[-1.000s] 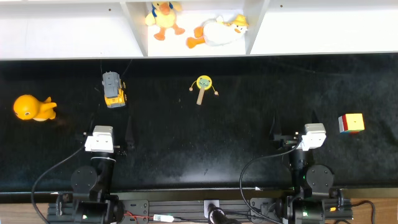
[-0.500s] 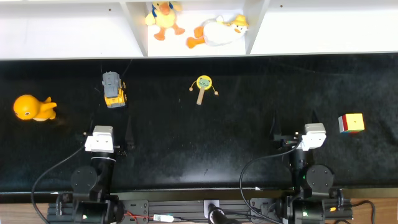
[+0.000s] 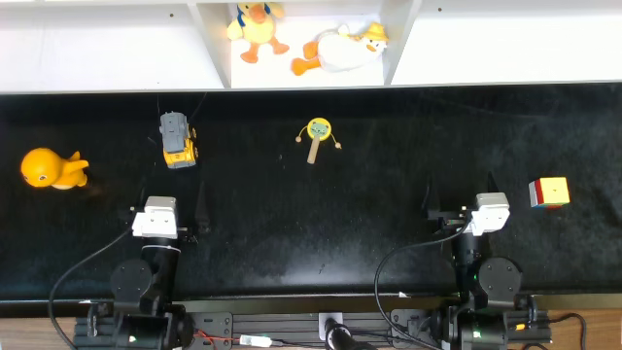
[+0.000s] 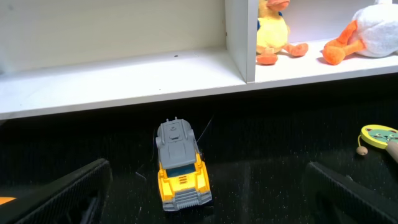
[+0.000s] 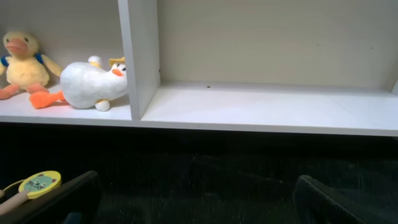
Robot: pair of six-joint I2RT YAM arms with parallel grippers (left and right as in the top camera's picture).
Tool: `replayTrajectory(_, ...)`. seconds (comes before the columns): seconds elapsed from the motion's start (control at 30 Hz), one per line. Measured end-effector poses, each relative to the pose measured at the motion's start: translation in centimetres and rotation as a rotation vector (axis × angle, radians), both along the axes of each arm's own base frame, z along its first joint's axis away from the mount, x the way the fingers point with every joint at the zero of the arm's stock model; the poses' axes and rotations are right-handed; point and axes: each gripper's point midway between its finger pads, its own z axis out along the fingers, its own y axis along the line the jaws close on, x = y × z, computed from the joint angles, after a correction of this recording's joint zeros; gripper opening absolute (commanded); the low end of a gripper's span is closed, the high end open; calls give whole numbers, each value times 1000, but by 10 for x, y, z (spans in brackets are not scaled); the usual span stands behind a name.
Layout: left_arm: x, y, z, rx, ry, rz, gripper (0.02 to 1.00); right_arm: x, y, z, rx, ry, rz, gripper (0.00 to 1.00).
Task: Store Toys
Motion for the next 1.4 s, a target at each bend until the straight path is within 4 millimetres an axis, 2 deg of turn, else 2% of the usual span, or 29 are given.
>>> replayTrajectory(0.23, 0, -2, -4, -33, 34, -8, 998, 0, 0, 0, 0, 0, 0, 996)
replayTrajectory(0.33, -4, -3, -11, -70, 153, -6, 993, 0, 0, 0, 0, 0, 0, 998)
replayTrajectory(0.4, -12, -2, -9, -89, 253, 3, 996, 0, 0, 0, 0, 0, 0, 996)
replayTrajectory(0.47, -21, 3, 1, -105, 337, 31, 996, 0, 0, 0, 0, 0, 0, 996)
replayTrajectory(0.67, -41, 39, 54, -160, 473, 209, 996, 0, 0, 0, 0, 0, 0, 996)
replayTrajectory(0.8, -42, 60, 72, -171, 534, 290, 993, 0, 0, 0, 0, 0, 0, 996)
replayTrajectory(0.93, -37, 80, 71, -177, 575, 338, 993, 0, 0, 0, -1, 0, 0, 996)
replayTrajectory(1.17, -19, 113, 57, -230, 618, 368, 996, 0, 0, 0, 0, 0, 0, 996)
replayTrajectory(1.4, 12, 142, 40, -219, 636, 350, 996, 0, 0, 0, 0, 0, 0, 996)
